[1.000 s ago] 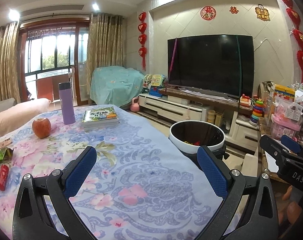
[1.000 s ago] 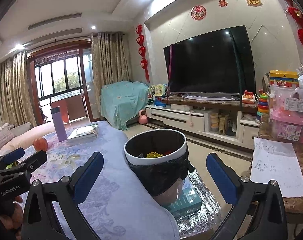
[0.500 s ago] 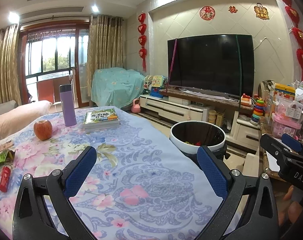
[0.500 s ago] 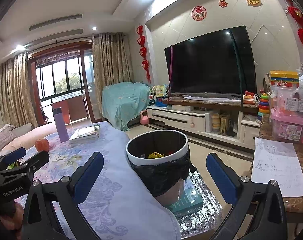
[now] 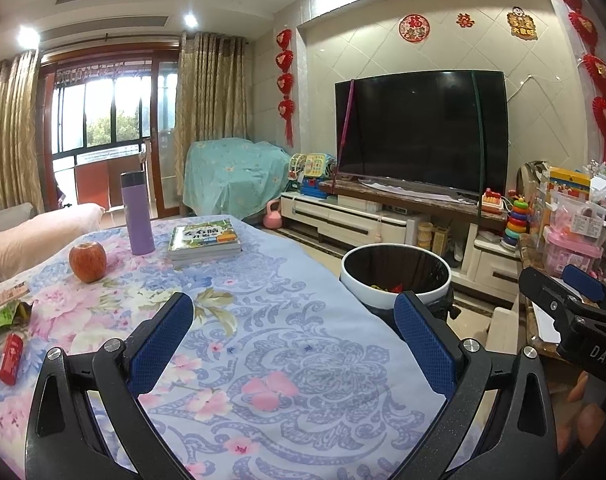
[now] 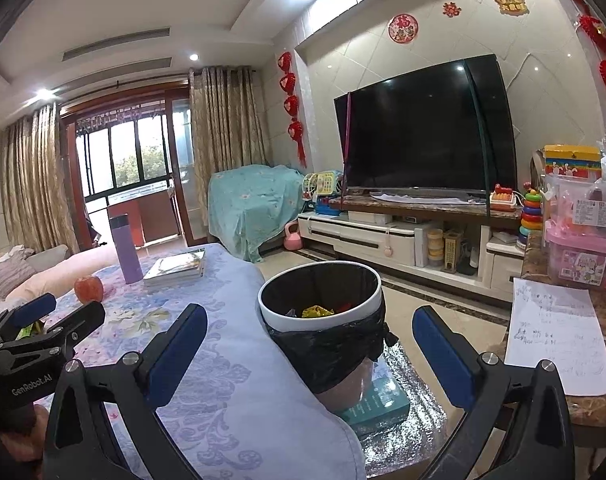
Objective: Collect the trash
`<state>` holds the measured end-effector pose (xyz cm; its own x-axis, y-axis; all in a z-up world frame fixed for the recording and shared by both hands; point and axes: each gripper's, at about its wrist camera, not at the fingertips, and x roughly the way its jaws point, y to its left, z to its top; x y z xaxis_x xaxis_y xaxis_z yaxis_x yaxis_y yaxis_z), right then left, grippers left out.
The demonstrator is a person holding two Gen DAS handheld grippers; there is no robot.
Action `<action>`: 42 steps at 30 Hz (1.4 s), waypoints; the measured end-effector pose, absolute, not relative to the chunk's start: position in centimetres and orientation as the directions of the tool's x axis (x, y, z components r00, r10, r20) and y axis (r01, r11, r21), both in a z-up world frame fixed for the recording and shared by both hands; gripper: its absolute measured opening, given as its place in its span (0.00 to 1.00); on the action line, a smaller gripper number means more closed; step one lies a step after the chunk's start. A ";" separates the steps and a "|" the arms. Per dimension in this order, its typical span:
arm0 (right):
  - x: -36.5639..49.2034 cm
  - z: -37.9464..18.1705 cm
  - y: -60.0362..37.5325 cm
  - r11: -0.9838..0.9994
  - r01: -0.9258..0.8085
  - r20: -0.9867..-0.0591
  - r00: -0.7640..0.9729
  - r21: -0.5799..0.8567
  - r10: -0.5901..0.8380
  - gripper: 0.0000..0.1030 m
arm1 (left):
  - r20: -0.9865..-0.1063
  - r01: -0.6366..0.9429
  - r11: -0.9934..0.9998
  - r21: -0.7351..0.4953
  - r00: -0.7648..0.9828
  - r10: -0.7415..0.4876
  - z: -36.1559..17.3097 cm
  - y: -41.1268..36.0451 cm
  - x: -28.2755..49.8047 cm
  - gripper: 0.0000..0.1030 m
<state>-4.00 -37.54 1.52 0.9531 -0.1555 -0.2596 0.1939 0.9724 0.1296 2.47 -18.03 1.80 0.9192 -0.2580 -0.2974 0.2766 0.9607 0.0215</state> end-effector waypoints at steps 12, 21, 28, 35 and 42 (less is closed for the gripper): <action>-4.0 1.7 -37.2 0.974 0.189 -0.256 0.955 0.127 -0.152 1.00 | -0.304 0.279 0.960 0.022 0.917 -0.260 1.7 -18.0 2.5 1.00; -4.0 1.7 -37.2 0.974 0.187 -0.256 0.955 0.131 -0.149 1.00 | -0.307 0.282 0.959 0.023 0.915 -0.262 1.6 -18.0 2.6 1.00; -4.0 1.7 -37.3 0.974 0.187 -0.256 0.955 0.131 -0.149 1.00 | -0.311 0.283 0.959 0.021 0.913 -0.263 1.4 -17.9 2.8 1.00; -3.9 1.5 -37.1 0.973 0.186 -0.258 0.955 0.133 -0.147 1.00 | -0.317 0.285 0.958 0.021 0.911 -0.264 1.2 -17.7 3.1 1.00; -3.8 1.4 -37.0 0.974 0.185 -0.261 0.954 0.134 -0.145 1.00 | -0.320 0.286 0.958 0.024 0.910 -0.264 1.1 -17.5 3.1 1.00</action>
